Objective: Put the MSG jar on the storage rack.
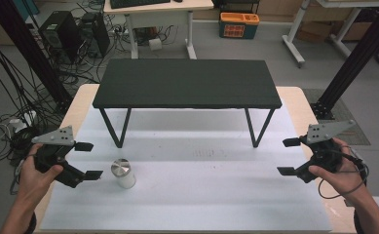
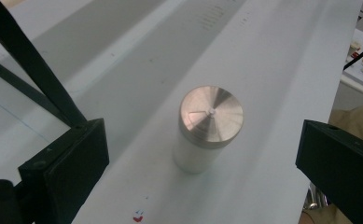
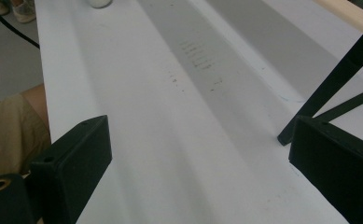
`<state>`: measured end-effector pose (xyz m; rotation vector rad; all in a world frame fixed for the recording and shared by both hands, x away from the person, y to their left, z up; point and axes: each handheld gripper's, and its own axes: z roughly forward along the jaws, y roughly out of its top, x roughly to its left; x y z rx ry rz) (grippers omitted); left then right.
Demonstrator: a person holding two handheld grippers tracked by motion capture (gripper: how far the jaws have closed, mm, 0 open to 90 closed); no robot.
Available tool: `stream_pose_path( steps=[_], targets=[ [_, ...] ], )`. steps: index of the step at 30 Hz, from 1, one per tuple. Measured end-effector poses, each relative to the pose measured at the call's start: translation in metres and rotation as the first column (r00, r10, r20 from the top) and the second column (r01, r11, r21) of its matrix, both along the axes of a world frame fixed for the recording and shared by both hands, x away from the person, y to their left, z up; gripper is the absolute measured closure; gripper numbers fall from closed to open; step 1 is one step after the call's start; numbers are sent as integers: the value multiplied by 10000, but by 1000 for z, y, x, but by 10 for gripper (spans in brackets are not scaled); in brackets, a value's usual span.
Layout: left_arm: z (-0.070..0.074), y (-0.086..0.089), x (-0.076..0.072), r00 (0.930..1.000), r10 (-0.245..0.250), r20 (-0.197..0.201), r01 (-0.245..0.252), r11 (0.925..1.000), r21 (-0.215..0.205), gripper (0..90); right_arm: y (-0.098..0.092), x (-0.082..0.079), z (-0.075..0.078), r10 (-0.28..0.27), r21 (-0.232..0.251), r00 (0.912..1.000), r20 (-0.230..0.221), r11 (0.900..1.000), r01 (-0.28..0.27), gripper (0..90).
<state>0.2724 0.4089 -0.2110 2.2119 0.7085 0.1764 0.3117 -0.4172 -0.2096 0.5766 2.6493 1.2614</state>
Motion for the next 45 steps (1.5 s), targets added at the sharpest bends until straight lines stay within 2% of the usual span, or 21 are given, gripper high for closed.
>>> stream_pose_path(
  steps=[13, 22, 42, 45],
  targets=[
    [-16, -14, 6, 9994, -280, -216, 279, 9996, -46, 28, -5, -1, -5, -9, 196, 10000, -83, 9998, 11, 55],
    [-24, -25, 11, 9981, -514, -352, 517, 9986, 65, 28, -5, -1, -8, 31, 244, 9999, -124, 9997, -28, 56],
    [-41, -37, 17, 9970, -508, -586, 518, 9985, 157, 28, 0, 3, -11, 188, 133, 9995, -259, 9997, -184, 55],
    [-44, -38, 18, 9969, -506, -608, 511, 9987, 64, 28, 0, 4, -12, 192, 139, 9995, -267, 9997, -188, 56]
  ],
)
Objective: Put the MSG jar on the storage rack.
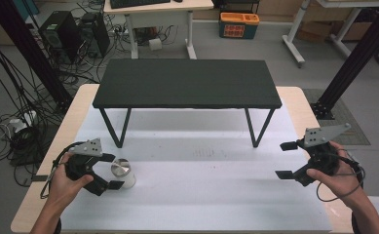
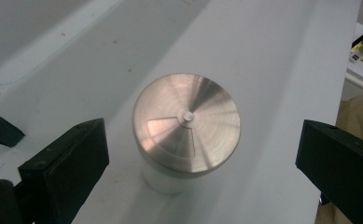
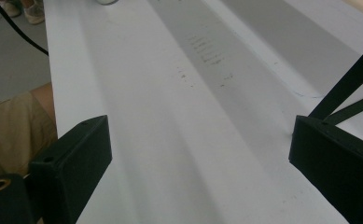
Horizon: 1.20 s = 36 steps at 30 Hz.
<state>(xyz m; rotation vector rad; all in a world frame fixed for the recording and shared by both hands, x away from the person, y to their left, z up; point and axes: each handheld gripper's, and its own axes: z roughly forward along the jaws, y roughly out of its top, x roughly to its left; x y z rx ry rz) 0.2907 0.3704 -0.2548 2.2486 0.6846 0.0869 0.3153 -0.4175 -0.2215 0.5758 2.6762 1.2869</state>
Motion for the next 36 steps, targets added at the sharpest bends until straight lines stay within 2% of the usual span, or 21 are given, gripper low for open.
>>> stream_pose_path(
  steps=[19, 27, 33, 36],
  targets=[
    [-12, -7, 4, 10000, 33, -85, -33, 10000, -4, 28, -1, 3, -7, -8, 1, 9999, -142, 10000, 8, 56],
    [-14, -10, 5, 9999, 90, -124, -88, 9998, 151, 52, -2, 2, -8, -30, 0, 9999, -129, 10000, 30, 56],
    [-14, -12, 4, 9995, 275, -120, -271, 9991, 319, 135, -4, 1, -8, -50, 0, 9999, -159, 10000, 50, 58],
    [-15, -14, 4, 9995, 319, -80, -316, 9989, 359, 208, -4, 0, -8, -54, -9, 9998, -175, 10000, 54, 58]
  ],
)
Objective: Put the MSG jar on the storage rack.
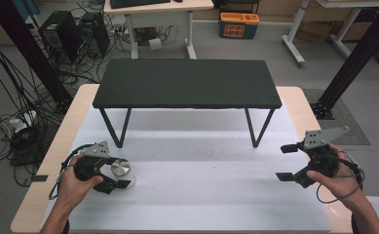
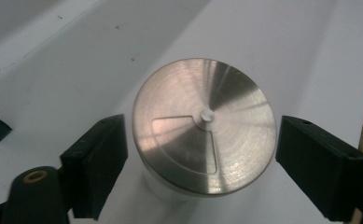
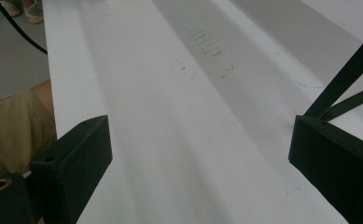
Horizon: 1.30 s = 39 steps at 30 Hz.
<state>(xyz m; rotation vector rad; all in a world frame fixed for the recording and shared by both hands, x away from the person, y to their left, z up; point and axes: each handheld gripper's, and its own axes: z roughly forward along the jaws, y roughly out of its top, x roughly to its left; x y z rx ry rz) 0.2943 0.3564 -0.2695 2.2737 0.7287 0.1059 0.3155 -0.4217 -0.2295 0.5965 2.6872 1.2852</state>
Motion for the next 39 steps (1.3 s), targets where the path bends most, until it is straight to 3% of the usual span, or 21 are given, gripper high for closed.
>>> stream_pose_path(
  steps=[4, 6, 13, 21, 25, 29, 35, 39],
  targets=[
    [2, -7, -3, 9998, 84, 184, -91, 9992, 388, 338, -1, 0, -1, 12, 15, 10000, 41, 10000, -12, 58],
    [2, -6, -3, 9996, 178, 206, -186, 9991, 390, 387, -1, 0, -2, 4, 25, 10000, 30, 10000, -4, 58],
    [6, -12, -11, 9976, 431, 546, -466, 9967, 660, 422, -1, 0, -5, 4, 71, 10000, -6, 10000, -4, 58],
    [5, -12, -11, 9964, 743, 408, -763, 9958, 507, 425, 0, -1, -7, 87, 152, 10000, 22, 9998, -87, 58],
    [11, -15, -11, 9967, 740, 340, -762, 9946, 700, 426, 0, -2, -7, 108, 121, 9999, 28, 9999, -109, 58],
    [27, -17, -13, 9965, 669, 499, -703, 9951, 702, 426, -2, -4, -7, 115, 132, 9999, 54, 9998, -116, 58],
    [73, -19, -19, 9942, 553, 923, -602, 9969, 512, 426, -3, -3, -9, 240, 280, 9996, 148, 9993, -244, 57],
    [108, -17, -23, 9913, 560, 1195, -555, 9984, -78, 426, -3, -1, -13, 368, 443, 9991, 209, 9983, -377, 57]
  ],
)
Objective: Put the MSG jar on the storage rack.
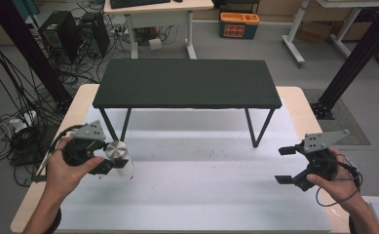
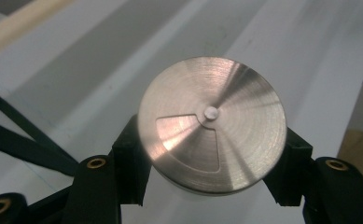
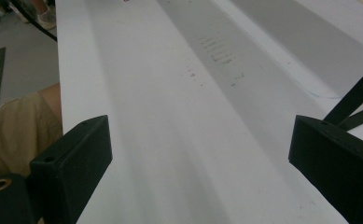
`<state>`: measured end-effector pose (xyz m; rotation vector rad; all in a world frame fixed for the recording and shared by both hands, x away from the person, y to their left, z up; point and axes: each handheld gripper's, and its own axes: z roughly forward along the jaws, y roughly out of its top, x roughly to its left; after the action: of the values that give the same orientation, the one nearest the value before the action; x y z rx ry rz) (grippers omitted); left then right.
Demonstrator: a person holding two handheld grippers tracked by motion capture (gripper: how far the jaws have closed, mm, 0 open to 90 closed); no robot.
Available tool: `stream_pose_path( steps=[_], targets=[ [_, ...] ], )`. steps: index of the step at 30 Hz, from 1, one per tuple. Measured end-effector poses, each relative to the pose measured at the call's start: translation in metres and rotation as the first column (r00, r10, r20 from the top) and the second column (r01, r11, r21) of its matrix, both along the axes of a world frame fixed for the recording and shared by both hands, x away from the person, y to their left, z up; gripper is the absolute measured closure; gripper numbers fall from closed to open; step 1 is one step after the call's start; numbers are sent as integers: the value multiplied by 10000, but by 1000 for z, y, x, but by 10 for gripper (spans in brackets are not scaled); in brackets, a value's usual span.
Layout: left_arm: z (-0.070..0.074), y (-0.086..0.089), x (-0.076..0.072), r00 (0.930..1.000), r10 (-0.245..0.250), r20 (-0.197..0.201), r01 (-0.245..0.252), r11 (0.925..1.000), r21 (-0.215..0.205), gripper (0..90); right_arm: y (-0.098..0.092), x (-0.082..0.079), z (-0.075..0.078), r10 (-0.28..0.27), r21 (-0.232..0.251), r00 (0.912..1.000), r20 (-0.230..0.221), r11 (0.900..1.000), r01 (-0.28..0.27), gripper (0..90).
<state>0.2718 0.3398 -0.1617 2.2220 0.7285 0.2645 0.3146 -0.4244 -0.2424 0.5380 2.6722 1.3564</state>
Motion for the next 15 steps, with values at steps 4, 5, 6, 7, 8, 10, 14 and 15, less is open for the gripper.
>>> stream_pose_path(
  steps=[4, 5, 6, 7, 8, 10, 14, 15],
  targets=[
    [43, -6, -5, 9989, -58, 465, 71, 9996, -270, 426, -1, 3, -6, 136, 170, 9999, -21, 9998, -136, 58],
    [55, -8, -5, 9982, -104, 585, 116, 9997, -207, 426, -1, 4, -7, 163, 175, 9999, -16, 9997, -162, 57],
    [64, -10, -5, 9977, -101, 675, 115, 9997, -204, 426, -1, 4, -8, 193, 193, 9998, -22, 9996, -193, 57],
    [76, -13, -6, 9968, -84, 793, 100, 9998, -198, 426, -1, 5, -8, 213, 211, 9998, -24, 9996, -213, 57],
    [88, -15, -5, 9958, -97, 915, 113, 9998, -175, 426, -1, 5, -8, 240, 229, 9997, -30, 9995, -240, 57],
    [111, -21, -4, 9934, -40, 1147, 61, 9998, -181, 426, -2, 6, -6, 292, 218, 9996, 13, 9993, -292, 57],
    [153, -26, 5, 9877, 148, 1559, -31, 9971, -754, 426, -4, 6, 0, 374, 145, 9993, 80, 9992, -375, 57],
    [159, -26, 7, 9859, 184, 1661, -32, 9958, -912, 426, -5, 7, 1, 416, 161, 9991, 65, 9990, -417, 57]
  ],
)
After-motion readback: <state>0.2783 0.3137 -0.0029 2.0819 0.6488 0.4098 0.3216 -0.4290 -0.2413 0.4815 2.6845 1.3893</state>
